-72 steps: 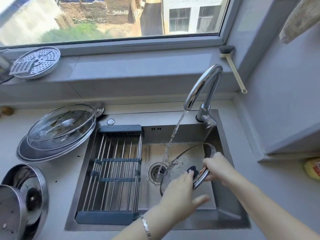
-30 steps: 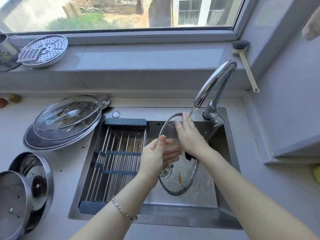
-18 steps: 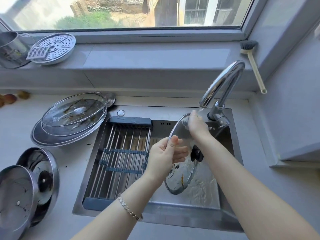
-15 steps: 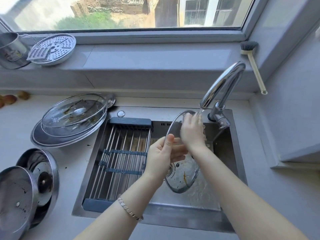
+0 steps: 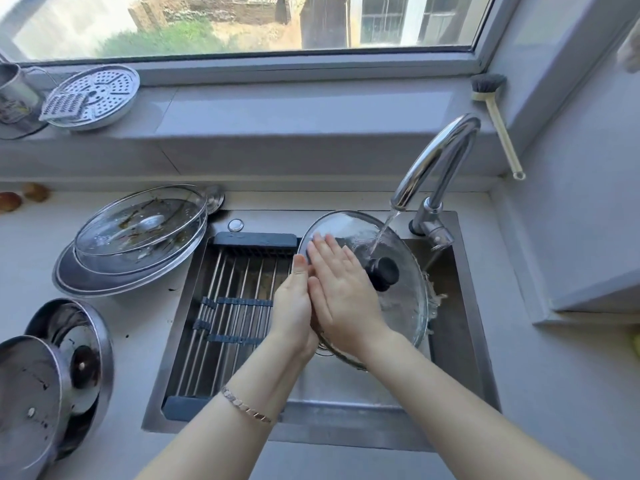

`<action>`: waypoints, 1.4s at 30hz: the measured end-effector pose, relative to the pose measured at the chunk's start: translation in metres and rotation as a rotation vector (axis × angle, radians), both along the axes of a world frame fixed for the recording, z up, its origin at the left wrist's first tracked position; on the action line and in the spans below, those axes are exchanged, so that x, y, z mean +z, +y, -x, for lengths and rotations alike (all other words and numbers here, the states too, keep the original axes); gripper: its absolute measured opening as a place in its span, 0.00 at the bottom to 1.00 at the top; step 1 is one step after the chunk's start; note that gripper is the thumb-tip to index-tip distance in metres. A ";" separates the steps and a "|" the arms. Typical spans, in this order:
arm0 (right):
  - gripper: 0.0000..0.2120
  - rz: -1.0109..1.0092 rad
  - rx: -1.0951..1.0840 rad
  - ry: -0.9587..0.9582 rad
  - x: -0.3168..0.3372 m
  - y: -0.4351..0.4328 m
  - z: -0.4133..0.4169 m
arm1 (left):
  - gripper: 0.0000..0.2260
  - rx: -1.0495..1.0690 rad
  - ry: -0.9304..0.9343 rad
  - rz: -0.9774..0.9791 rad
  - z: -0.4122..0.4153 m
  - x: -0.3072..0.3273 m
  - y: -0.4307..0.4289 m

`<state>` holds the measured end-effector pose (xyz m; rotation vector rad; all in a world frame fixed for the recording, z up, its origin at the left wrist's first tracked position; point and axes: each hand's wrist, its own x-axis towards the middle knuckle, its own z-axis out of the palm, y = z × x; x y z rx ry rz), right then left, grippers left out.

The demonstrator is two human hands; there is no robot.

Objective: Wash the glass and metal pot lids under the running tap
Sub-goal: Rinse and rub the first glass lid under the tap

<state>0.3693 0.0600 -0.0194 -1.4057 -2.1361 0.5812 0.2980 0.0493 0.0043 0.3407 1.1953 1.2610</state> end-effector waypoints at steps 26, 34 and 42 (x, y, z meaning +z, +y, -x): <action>0.35 0.376 -0.137 -0.102 -0.025 -0.036 -0.035 | 0.20 0.330 -0.165 0.053 0.016 -0.002 -0.008; 0.39 0.304 -0.032 -0.097 -0.019 -0.052 -0.024 | 0.19 0.288 -0.135 0.045 0.015 -0.001 -0.015; 0.24 0.469 -0.303 0.150 -0.037 0.006 -0.063 | 0.18 0.117 -0.095 0.025 0.006 0.000 -0.038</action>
